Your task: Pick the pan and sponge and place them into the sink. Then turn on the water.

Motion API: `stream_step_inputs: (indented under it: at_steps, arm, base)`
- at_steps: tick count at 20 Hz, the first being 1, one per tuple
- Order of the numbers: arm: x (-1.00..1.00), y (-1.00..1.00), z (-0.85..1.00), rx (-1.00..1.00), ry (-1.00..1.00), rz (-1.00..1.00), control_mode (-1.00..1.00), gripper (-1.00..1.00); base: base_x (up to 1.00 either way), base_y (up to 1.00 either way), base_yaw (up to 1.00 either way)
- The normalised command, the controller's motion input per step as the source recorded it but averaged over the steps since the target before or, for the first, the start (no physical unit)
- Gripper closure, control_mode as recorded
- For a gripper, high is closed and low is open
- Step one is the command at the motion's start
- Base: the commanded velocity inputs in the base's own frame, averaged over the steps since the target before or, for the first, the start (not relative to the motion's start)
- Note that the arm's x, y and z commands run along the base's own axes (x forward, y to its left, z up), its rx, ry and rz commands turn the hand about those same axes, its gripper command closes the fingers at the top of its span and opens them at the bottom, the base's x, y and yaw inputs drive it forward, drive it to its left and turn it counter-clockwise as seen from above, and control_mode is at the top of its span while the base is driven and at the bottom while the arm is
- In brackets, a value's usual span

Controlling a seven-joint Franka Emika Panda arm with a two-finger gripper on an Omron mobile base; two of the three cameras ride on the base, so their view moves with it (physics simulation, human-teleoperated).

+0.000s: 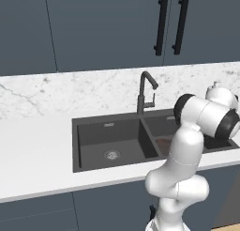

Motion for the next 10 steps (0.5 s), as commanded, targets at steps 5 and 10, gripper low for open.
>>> stream_step_inputs:
  at_steps: [5,10]
  arm:
    - [-0.01,0.34,0.65,0.00,-0.19,-0.01,-1.00,-1.00]
    - [0.00,0.22,0.37,0.20,-0.13,-0.01,-1.00,-1.00]
  base:
    - [0.00,0.00,0.00]
    - [0.00,0.00,0.00]
